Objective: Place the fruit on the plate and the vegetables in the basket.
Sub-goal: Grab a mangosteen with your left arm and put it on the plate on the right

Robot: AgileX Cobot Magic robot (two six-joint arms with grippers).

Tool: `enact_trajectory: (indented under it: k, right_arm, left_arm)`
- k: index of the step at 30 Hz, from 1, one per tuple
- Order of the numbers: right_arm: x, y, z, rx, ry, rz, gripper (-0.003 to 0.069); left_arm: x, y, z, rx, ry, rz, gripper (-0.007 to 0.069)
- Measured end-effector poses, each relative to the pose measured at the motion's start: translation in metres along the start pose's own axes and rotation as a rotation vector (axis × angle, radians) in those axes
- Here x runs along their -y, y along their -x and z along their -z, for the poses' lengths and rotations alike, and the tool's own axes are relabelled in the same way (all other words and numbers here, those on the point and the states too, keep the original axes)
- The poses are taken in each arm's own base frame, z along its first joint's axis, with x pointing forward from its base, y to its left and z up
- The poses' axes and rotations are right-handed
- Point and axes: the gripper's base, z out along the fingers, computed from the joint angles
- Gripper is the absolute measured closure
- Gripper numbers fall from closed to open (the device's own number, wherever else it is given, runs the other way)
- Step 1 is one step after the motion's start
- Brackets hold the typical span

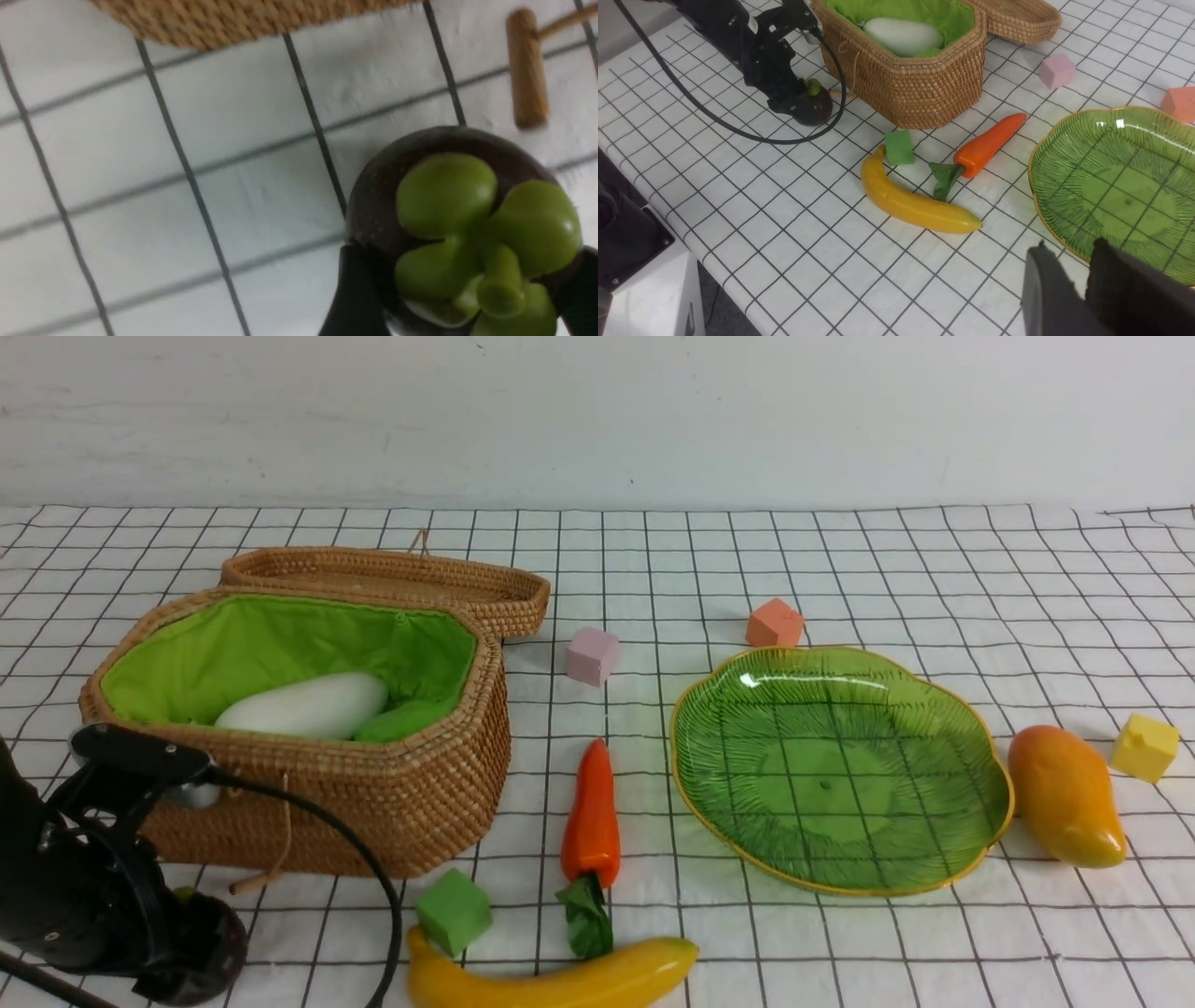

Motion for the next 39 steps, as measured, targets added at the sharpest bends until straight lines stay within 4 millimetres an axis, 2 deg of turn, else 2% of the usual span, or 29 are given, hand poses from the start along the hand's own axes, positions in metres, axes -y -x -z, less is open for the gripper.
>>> enact_trajectory:
  k: [2, 3, 5, 6, 7, 9, 10, 14, 16, 18, 19, 20, 22, 23, 24, 26, 28, 29, 30, 31, 32, 33, 35, 36, 38, 39]
  right_arm:
    - [0.000, 0.000, 0.000, 0.000, 0.000, 0.000, 0.0497]
    - [0.000, 0.000, 0.000, 0.000, 0.000, 0.000, 0.0497]
    - [0.001, 0.000, 0.000, -0.002, -0.011, 0.003, 0.0497]
    - [0.001, 0.000, 0.000, -0.003, -0.015, 0.003, 0.0497]
    - [0.004, -0.001, 0.000, -0.008, -0.044, -0.016, 0.0497]
    - [0.007, -0.001, 0.000, -0.011, -0.080, -0.049, 0.0496]
    - [0.011, -0.002, 0.001, -0.014, -0.117, -0.087, 0.0494]
    - [0.021, -0.003, 0.003, -0.012, -0.240, -0.179, 0.0491]
    - [0.028, -0.004, 0.005, -0.006, -0.316, -0.210, 0.0489]
    - [0.032, -0.004, 0.006, -0.002, -0.367, -0.231, 0.0487]
    - [0.037, -0.005, 0.008, -0.006, -0.427, -0.256, 0.0485]
    - [0.038, -0.006, 0.009, -0.009, -0.440, -0.263, 0.0484]
    - [0.042, -0.009, 0.011, -0.030, -0.489, -0.293, 0.0483]
    - [0.042, -0.009, 0.011, -0.034, -0.492, -0.298, 0.0482]
    - [0.042, -0.010, 0.011, -0.044, -0.494, -0.307, 0.0482]
    - [0.042, -0.014, 0.011, -0.079, -0.500, -0.323, 0.0477]
    - [0.041, -0.015, 0.011, -0.091, -0.500, -0.326, 0.0474]
    - [0.041, -0.015, 0.011, -0.091, -0.499, -0.327, 0.0473]
    - [0.041, -0.015, 0.011, -0.091, -0.499, -0.327, 0.0472]
    - [0.041, -0.015, 0.011, -0.092, -0.492, -0.330, 0.0470]
    - [0.041, -0.015, 0.011, -0.092, -0.490, -0.330, 0.0470]
    - [0.039, -0.015, 0.010, -0.095, -0.474, -0.330, 0.0467]
    - [0.037, -0.015, 0.010, -0.099, -0.448, -0.325, 0.0466]
    - [0.037, -0.015, 0.010, -0.099, -0.445, -0.325, 0.0466]
    - [0.035, -0.015, 0.009, -0.101, -0.426, -0.323, 0.0466]
    - [0.035, -0.016, 0.010, -0.100, -0.422, -0.324, 0.0464]
  left_arm:
    - [0.005, -0.006, 0.017, -0.005, -0.023, 0.012, 0.0119]
    - [0.006, -0.006, 0.018, -0.008, -0.029, 0.016, 0.0119]
    - [0.013, -0.011, 0.046, 0.045, -0.050, 0.035, 0.0119]
    - [0.013, -0.012, 0.048, 0.051, -0.052, 0.037, 0.0119]
    - [0.021, -0.015, 0.071, 0.118, -0.080, 0.055, 0.0119]
    - [0.030, -0.015, 0.093, 0.200, -0.100, 0.043, 0.0119]
    - [0.040, -0.015, 0.113, 0.272, -0.123, 0.011, 0.0119]
    - [0.066, -0.007, 0.154, 0.404, -0.197, -0.075, 0.0119]
    - [0.079, 0.003, 0.165, 0.435, -0.242, -0.117, 0.0119]
    - [0.087, 0.012, 0.168, 0.445, -0.261, -0.141, 0.0119]
    - [0.101, 0.027, 0.168, 0.454, -0.286, -0.193, 0.0119]
    - [0.105, 0.029, 0.168, 0.458, -0.292, -0.209, 0.0119]
    - [0.138, 0.062, 0.155, 0.444, -0.326, -0.316, 0.0119]
    - [0.141, 0.063, 0.152, 0.434, -0.328, -0.323, 0.0119]
    - [0.156, 0.076, 0.144, 0.424, -0.343, -0.356, 0.0119]
    - [0.193, 0.111, 0.125, 0.420, -0.373, -0.419, 0.0119]
    - [0.221, 0.142, 0.104, 0.414, -0.385, -0.448, 0.0119]
    - [0.232, 0.155, 0.089, 0.398, -0.387, -0.459, 0.0119]
    - [0.235, 0.160, 0.091, 0.413, -0.389, -0.463, 0.0119]
    - [0.254, 0.182, 0.067, 0.399, -0.390, -0.484, 0.0119]
    - [0.256, 0.187, 0.068, 0.412, -0.393, -0.486, 0.0119]
    - [0.269, 0.205, 0.051, 0.407, -0.395, -0.497, 0.0119]
    - [0.282, 0.220, 0.028, 0.375, -0.396, -0.512, 0.0119]
    - [0.283, 0.221, 0.026, 0.373, -0.396, -0.514, 0.0119]
    - [0.293, 0.237, 0.008, 0.352, -0.381, -0.544, 0.0119]
    - [0.297, 0.242, -0.007, 0.322, -0.367, -0.562, 0.0119]
